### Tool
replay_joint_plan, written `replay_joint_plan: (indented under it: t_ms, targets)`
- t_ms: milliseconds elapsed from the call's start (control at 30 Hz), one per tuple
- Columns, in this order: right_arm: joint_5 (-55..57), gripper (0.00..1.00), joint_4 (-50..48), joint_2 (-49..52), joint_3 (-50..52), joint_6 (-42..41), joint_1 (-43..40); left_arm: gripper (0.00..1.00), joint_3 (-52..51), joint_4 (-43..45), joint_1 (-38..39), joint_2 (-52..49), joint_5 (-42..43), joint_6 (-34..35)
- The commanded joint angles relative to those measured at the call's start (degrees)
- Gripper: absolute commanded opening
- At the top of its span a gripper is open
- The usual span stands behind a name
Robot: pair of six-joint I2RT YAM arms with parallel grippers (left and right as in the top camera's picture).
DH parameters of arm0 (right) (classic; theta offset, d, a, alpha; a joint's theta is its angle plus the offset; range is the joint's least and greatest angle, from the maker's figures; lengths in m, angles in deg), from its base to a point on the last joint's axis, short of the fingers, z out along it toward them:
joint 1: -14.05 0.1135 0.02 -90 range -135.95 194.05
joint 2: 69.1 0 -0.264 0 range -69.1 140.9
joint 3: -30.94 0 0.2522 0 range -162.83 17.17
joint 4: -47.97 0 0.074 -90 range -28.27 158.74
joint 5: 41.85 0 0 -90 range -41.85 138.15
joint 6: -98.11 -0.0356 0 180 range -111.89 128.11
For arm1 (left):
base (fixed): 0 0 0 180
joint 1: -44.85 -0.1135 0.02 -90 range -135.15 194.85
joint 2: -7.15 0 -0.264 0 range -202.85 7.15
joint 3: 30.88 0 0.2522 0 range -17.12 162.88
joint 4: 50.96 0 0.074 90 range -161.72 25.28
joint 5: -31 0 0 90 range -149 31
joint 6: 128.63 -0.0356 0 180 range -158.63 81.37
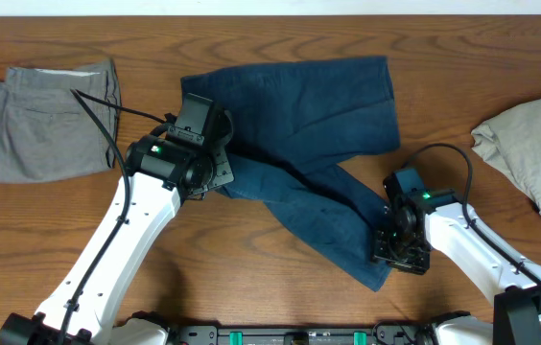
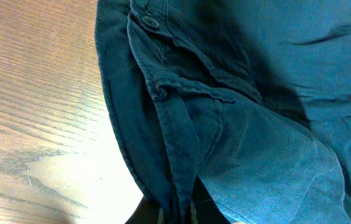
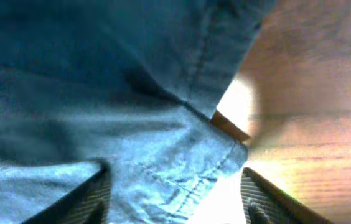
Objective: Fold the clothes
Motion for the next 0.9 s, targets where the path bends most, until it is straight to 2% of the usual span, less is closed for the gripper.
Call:
replay_joint_plan:
  t_ms: [0, 200, 333, 500, 700, 867]
  targets:
    - [0.55, 0.70, -0.44, -0.04, 0.39, -2.73, 0.17, 0.06, 0.24, -0.11, -0.24, -0.11, -1.14, -0.35]
    - [1.97, 0.61, -0.61, -0.04, 0.39, -12.74, 0.17, 0.06, 0.24, -0.26, -0.24, -0.11, -1.14, -0.35]
    - [2.99, 0.57, -1.07, -0.04, 0.42, -13.77, 0.17, 0.06, 0.24, -0.26, -0.24, -0.11, -1.14, -0.35]
    - [3.02, 0.41, -0.96, -0.04, 0.76, -14.32, 0.17, 0.06, 0.24, -0.26, -0.24, -0.11, -1.14, -0.35]
    - [3.04, 0.40, -1.88, -0.04, 3.13, -21.03, 0.17, 0.06, 0.24, -0.26, -0.24, -0.11, -1.14, -0.35]
    - [3.10, 0.19, -3.19, -0.04, 4.11, -23.02, 0.17, 0.06, 0.24, -0.26, -0.24, -0.11, -1.14, -0.35]
